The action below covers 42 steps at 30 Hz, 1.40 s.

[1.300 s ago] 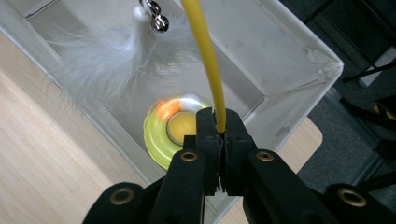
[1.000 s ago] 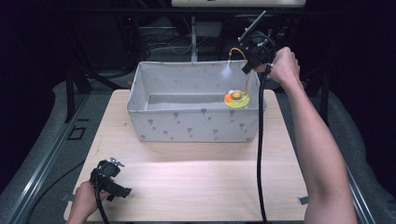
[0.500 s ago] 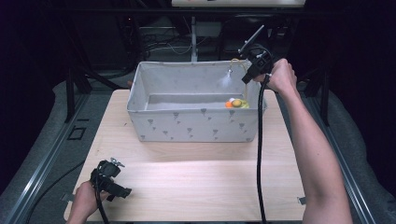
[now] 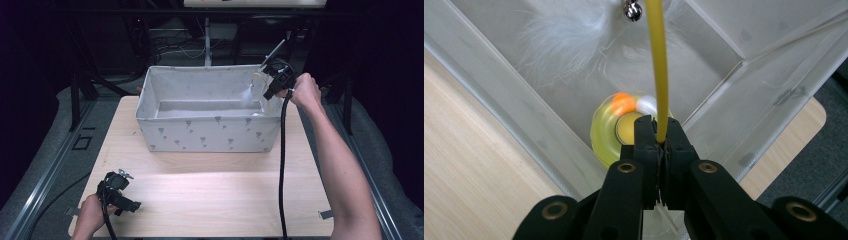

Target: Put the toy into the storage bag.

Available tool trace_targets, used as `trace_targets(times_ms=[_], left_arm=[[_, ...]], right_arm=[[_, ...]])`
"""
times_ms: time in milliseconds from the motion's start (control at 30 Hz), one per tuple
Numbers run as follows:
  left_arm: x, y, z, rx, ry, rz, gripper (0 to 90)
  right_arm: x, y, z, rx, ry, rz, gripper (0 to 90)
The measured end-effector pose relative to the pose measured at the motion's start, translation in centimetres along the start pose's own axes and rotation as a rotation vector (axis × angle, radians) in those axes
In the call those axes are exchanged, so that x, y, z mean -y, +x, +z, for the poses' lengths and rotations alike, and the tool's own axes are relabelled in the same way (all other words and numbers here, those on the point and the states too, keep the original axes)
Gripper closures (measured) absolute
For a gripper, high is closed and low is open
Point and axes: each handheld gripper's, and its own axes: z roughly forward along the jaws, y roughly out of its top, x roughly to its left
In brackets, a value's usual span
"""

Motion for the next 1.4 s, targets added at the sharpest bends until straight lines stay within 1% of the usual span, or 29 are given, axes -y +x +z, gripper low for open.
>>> trace_targets(times_ms=[33, 167, 200, 267, 300, 433, 467, 667, 800, 867, 1033, 1200, 1300, 1400], left_arm=[[0.0, 0.0, 0.0, 0.001, -0.001, -0.001, 1.5], [0.0, 0.0, 0.0, 0.005, 0.002, 0.001, 1.5], [0.0, 0.0, 0.1, 0.005, 0.005, 0.002, 1.5], [0.0, 0.0, 0.1, 0.005, 0.004, 0.001, 1.4], [0.0, 0.0, 0.1, 0.005, 0.004, 0.001, 1.4], [-0.1, 0.0, 0.1, 0.005, 0.006, 0.001, 1.4], [0.0, -0.1, 0.1, 0.005, 0.006, 0.002, 1.4], [0.0, -0.1, 0.1, 0.005, 0.004, 0.004, 1.4], [0.0, -0.1, 0.0, 0.003, 0.001, 0.005, 1.4], [0.0, -0.2, 0.0, 0.003, 0.001, 0.008, 1.3], [0.0, -0.2, 0.1, 0.004, 0.004, 0.009, 1.3], [0.0, -0.2, 0.1, 0.004, 0.004, 0.008, 1.3], [0.0, -0.2, 0.1, 0.006, 0.006, 0.01, 1.3], [0.0, -0.2, 0.1, 0.009, 0.006, 0.011, 1.3]], right_arm=[[0.2, -0.1, 0.2, -0.007, -0.003, 0.007, 88.0], [0.7, -0.2, 0.7, -0.01, 0.013, 0.016, 88.0], [0.9, -0.2, 1.0, -0.011, 0.027, 0.013, 88.0], [1.2, -0.1, 1.3, -0.018, 0.021, 0.014, 88.0], [1.3, -0.1, 1.3, -0.016, 0.036, 0.01, 88.0], [1.6, -0.1, 1.8, -0.024, 0.044, 0.006, 87.9], [1.8, -0.1, 2.1, -0.031, 0.049, 0.023, 87.9], [2.1, 0.0, 2.4, -0.032, 0.072, 0.012, 87.9], [2.4, 0.1, 2.9, -0.037, 0.074, 0.024, 87.9], [2.4, 0.1, 3.0, -0.037, 0.09, 0.016, 87.8], [2.3, 0.1, 3.5, -0.046, 0.095, 0.027, 87.8], [2.1, 0.1, 4.2, -0.05, 0.126, 0.022, 87.7], [2.1, 0.1, 4.4, -0.06, 0.124, 0.027, 87.8], [2.2, 0.0, 4.8, -0.066, 0.135, 0.033, 87.6]])
